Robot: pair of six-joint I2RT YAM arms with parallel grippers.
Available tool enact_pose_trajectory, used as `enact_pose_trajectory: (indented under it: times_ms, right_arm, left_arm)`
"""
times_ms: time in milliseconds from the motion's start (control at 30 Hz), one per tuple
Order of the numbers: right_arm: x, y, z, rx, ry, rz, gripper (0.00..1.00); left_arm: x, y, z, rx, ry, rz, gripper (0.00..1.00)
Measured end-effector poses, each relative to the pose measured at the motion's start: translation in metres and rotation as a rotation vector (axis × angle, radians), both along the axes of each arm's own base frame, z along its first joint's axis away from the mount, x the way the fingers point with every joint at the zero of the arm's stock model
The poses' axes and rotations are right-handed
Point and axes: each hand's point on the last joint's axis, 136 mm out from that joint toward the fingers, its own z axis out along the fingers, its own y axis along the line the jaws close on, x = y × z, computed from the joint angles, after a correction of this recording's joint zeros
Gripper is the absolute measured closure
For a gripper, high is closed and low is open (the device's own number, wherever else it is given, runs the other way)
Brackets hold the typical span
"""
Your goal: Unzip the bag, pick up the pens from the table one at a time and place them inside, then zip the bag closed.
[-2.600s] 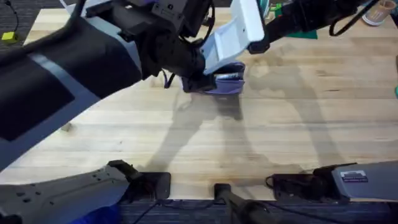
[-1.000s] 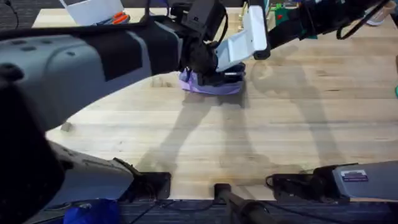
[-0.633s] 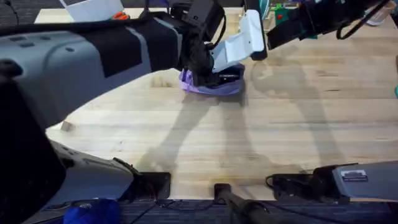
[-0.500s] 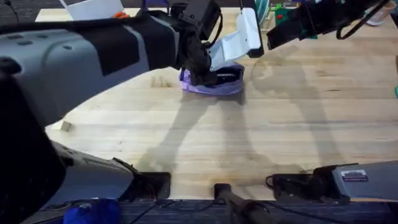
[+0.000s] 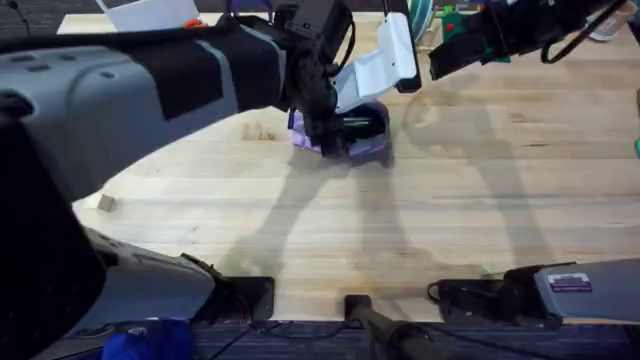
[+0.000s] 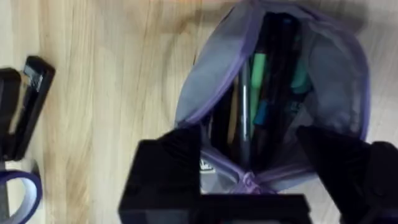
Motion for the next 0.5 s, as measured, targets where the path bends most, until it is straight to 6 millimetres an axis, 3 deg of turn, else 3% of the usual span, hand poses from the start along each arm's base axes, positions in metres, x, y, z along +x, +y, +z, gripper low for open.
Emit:
enact_pose_trajectory:
  times_ms: [67, 500]
  right_arm:
    - [0.0000, 0.0000, 0.0000, 0.000, 0.000, 0.000, 0.006]
    - [0.0000, 0.0000, 0.0000, 0.000, 0.000, 0.000, 0.006]
  left_arm:
    - [-0.0001, 0.0014, -0.0005, 0.004, 0.002, 0.006, 0.016]
    - [-0.0010, 0.0024, 0.0015, 0.005, 0.001, 0.008, 0.009]
